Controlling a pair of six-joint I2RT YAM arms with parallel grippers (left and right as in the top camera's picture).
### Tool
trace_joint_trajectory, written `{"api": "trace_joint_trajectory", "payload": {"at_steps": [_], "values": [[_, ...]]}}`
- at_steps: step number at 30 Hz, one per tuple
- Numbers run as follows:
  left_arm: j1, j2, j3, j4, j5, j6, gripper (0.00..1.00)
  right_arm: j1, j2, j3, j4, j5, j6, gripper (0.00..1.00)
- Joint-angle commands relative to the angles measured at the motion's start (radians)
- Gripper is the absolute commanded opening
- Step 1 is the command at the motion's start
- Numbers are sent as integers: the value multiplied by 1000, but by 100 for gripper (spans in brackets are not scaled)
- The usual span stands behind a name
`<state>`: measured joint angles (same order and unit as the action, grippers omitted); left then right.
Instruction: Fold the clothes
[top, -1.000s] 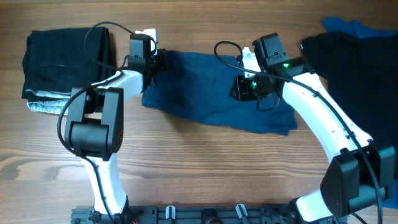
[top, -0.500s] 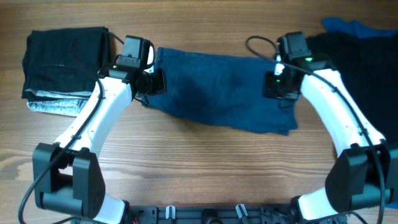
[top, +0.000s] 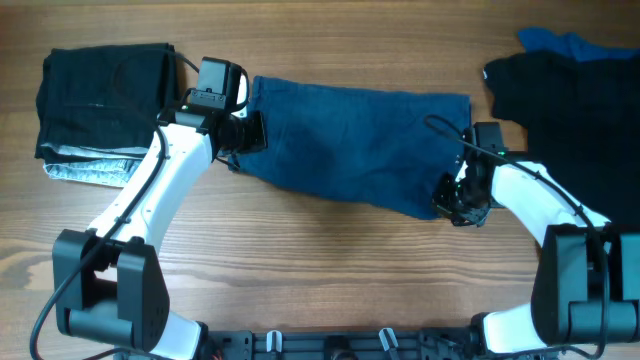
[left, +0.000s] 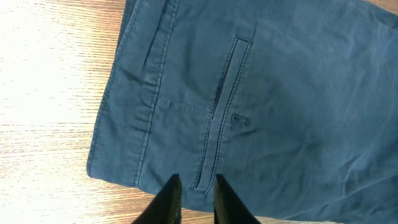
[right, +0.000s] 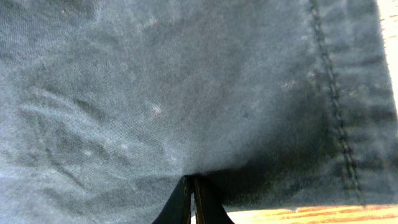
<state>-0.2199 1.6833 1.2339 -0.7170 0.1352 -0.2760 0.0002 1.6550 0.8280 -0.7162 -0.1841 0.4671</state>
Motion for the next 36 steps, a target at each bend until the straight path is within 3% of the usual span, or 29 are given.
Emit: {"api": "trace_joint_trajectory", "payload": {"at_steps": [1, 5, 8, 10, 13, 16, 21, 24, 26, 30, 36], "values": [[6, 5, -7, 7, -7, -5, 17, -45, 0, 77, -46, -83, -75, 4], [7, 5, -7, 2, -6, -28, 17, -89, -113, 260, -88, -72, -75, 5], [7, 5, -7, 2, -6, -63, 19, -164, -138, 302, -72, 21, -75, 17], [7, 6, -7, 11, -6, -100, 31, -195, -136, 293, -86, 87, -65, 100], [7, 6, -7, 13, -6, -133, 49, -195, -136, 292, -79, 88, -56, 99], [7, 6, -7, 15, -6, -127, 45, -195, -136, 292, -79, 88, -55, 99], [7, 6, -7, 89, -102, -19, 52, -195, -136, 292, -77, 88, -55, 99], [7, 20, -7, 128, -104, 16, 43, -195, -136, 292, -77, 88, -56, 100], [17, 69, -7, 161, -104, 66, 43, -195, -136, 292, -77, 88, -55, 100], [88, 224, -7, 247, -104, 214, 73, -195, -136, 292, -77, 88, -55, 99], [146, 289, -7, 355, -5, 272, 77, -195, -136, 292, -77, 88, -55, 100]]}}
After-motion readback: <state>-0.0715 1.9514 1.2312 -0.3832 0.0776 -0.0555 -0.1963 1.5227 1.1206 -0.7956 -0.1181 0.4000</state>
